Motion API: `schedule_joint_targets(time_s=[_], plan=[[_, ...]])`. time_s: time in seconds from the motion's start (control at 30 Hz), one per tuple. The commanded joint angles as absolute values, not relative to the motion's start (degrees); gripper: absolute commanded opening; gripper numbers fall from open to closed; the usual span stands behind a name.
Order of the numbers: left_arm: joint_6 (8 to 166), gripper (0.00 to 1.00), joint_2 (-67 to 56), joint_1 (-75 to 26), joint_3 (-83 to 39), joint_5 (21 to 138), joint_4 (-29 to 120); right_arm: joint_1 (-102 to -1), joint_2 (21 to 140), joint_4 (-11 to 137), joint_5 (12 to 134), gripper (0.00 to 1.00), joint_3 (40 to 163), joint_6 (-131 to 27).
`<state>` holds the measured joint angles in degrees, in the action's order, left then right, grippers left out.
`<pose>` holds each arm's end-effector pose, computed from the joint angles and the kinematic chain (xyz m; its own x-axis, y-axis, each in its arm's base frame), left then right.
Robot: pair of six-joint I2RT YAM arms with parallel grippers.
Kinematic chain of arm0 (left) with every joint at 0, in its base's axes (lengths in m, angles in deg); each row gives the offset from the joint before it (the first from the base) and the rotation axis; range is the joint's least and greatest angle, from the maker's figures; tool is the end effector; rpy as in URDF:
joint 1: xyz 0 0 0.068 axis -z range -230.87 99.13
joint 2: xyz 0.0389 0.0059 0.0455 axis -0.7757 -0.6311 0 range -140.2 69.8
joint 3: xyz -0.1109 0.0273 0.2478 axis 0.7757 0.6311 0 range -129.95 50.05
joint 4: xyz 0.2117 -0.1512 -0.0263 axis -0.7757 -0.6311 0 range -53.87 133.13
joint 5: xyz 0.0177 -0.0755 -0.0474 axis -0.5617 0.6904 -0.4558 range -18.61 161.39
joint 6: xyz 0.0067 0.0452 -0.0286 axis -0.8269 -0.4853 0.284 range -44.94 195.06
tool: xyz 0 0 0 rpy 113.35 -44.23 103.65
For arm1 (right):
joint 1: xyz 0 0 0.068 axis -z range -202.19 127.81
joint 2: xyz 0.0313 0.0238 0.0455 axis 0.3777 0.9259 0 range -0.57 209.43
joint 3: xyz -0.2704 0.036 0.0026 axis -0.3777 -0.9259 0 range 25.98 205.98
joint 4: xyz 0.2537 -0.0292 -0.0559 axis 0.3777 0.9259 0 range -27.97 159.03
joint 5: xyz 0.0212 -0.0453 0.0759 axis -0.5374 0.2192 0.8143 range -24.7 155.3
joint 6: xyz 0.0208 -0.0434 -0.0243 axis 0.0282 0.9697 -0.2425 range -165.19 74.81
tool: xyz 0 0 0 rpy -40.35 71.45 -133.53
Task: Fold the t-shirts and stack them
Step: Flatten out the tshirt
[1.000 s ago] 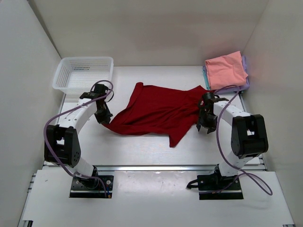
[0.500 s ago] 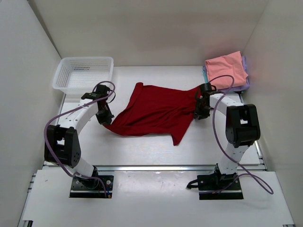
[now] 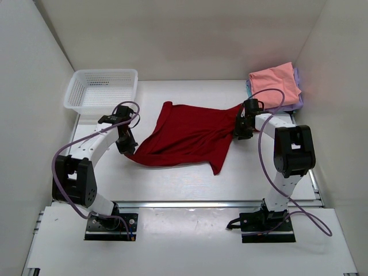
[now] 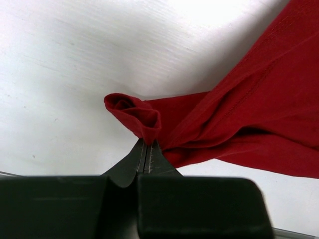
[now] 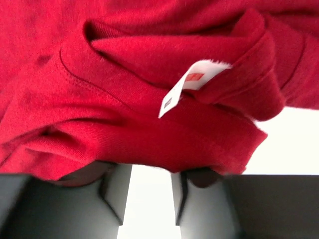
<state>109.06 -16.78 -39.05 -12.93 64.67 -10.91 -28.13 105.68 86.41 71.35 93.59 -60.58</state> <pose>0.2712 -0.0526 0.2272 -0.8927 -0.3806 -0.2413 -0.3863 0.9220 -0.0248 0.3699 0.0422 0.1633 -0.8945 0.1724 -0.4125 0.0903 0.9733 0.2109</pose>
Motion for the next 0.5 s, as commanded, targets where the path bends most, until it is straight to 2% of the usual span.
schedule_joint_targets(time_s=[0.0, 0.1, 0.13, 0.3, 0.47], plan=[[108.5, 0.0, -13.2, -38.8, -12.0, 63.0, -12.2, -27.8, 108.3, 83.0, 71.3, 0.3, 94.3, -59.0], [108.8, 0.0, -12.5, -38.7, -11.3, 63.0, -12.8, -28.0, 107.1, 80.4, 72.3, 0.18, 93.5, -58.4], [109.0, 0.0, -11.8, -38.8, -10.9, 62.9, -12.6, -27.9, 106.4, 80.0, 72.2, 0.0, 93.7, -58.5], [109.1, 0.0, -11.8, -39.4, -10.9, 63.0, -12.6, -27.6, 100.8, 84.5, 71.3, 0.0, 94.8, -59.5], [110.0, 0.0, -12.3, -39.8, -11.8, 63.6, -11.5, -26.7, 83.5, 96.7, 68.4, 0.01, 95.2, -62.5]])
